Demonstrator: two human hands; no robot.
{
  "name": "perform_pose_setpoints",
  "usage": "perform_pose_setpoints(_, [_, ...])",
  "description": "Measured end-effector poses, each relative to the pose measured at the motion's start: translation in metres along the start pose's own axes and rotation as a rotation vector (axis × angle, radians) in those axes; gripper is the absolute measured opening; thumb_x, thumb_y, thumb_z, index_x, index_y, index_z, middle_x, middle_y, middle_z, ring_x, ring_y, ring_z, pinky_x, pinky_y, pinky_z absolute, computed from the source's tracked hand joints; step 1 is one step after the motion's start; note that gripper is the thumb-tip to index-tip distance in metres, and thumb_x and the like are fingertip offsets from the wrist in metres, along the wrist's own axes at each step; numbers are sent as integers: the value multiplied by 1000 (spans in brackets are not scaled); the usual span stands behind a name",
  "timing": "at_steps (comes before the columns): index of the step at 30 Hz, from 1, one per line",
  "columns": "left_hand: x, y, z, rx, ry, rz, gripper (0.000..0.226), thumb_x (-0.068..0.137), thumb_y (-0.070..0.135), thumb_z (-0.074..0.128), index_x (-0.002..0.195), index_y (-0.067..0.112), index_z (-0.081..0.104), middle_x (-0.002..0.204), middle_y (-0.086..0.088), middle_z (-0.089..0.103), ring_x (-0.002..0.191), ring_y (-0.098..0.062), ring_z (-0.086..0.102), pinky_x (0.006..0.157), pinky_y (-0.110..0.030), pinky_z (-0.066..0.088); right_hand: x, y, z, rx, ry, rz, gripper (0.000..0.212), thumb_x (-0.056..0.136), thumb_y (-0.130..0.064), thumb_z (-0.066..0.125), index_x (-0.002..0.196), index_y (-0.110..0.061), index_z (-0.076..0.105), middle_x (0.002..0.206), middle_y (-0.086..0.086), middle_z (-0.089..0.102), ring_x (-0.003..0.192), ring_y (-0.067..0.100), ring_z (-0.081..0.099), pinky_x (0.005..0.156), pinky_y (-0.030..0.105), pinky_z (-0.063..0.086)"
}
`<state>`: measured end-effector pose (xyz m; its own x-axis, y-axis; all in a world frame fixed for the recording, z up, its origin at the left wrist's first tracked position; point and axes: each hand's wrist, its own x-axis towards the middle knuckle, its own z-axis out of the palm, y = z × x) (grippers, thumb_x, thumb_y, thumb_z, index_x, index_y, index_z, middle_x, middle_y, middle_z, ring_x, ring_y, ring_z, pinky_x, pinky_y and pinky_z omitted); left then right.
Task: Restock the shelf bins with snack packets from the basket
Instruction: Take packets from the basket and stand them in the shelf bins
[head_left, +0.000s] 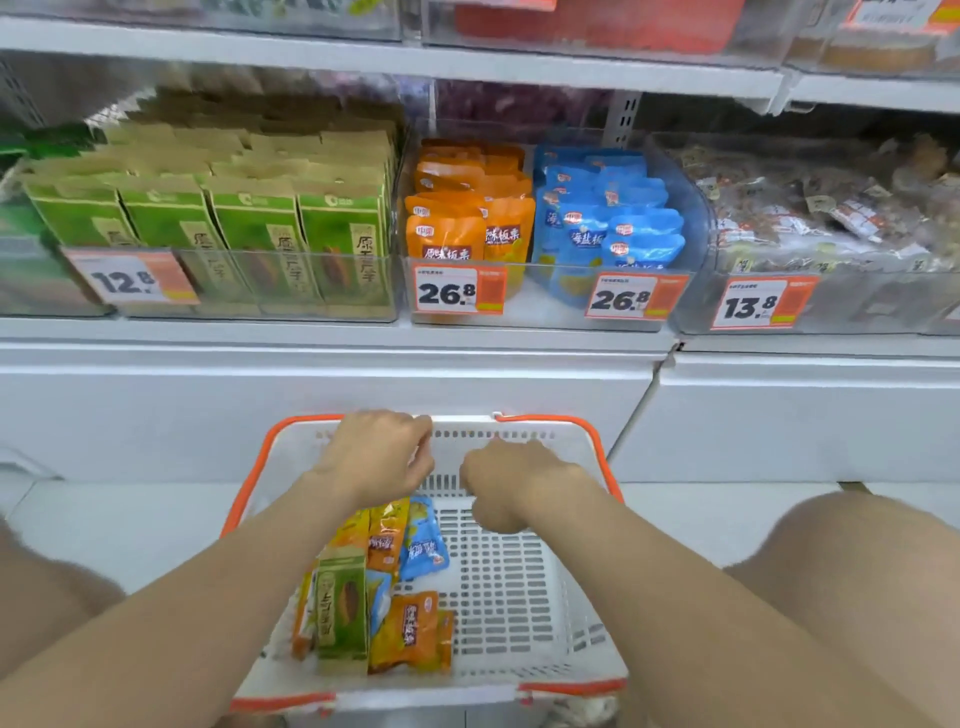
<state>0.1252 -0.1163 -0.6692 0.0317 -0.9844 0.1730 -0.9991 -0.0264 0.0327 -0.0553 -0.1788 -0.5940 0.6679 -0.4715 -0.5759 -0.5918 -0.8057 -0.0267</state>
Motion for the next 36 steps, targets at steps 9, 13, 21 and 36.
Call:
perform_pose_setpoints(9, [-21, 11, 121, 194, -689, 122, 47, 101, 27, 54, 147, 20, 49, 152, -11, 45, 141, -32, 39, 116, -46, 33, 39, 18, 31, 18, -72, 46, 22, 100, -7, 50, 119, -14, 58, 120, 8, 57, 95, 27, 55, 85, 38, 46])
perform_pose_setpoints(13, [-27, 14, 154, 325, -839, 272, 70, 104, 14, 58, 165, 15, 23, 174, -13, 8, 158, -35, 15, 124, -54, 26, 59, 23, 36, 11, -118, 63, 18, 98, -4, 49, 112, -15, 52, 120, 10, 57, 93, 29, 54, 87, 41, 51])
perform_pose_setpoints(21, [-34, 15, 200, 366, -866, 359, 84, 106, 9, 58, 168, 24, 3, 175, -8, -13, 156, -48, 12, 127, -58, 16, 80, 30, 50, 16, -161, 59, 22, 99, -6, 53, 120, -13, 55, 114, 7, 53, 97, 29, 59, 85, 41, 53])
perform_pose_setpoints(36, [-11, 20, 175, -225, -438, -47, 63, 88, 58, 74, 129, 22, 43, 112, 2, 65, 99, -20, 61, 79, -32, 44, 89, 36, 43, 61, -62, 90, 9, 97, -7, 54, 97, -15, 48, 95, 3, 49, 86, 25, 55, 75, 37, 46])
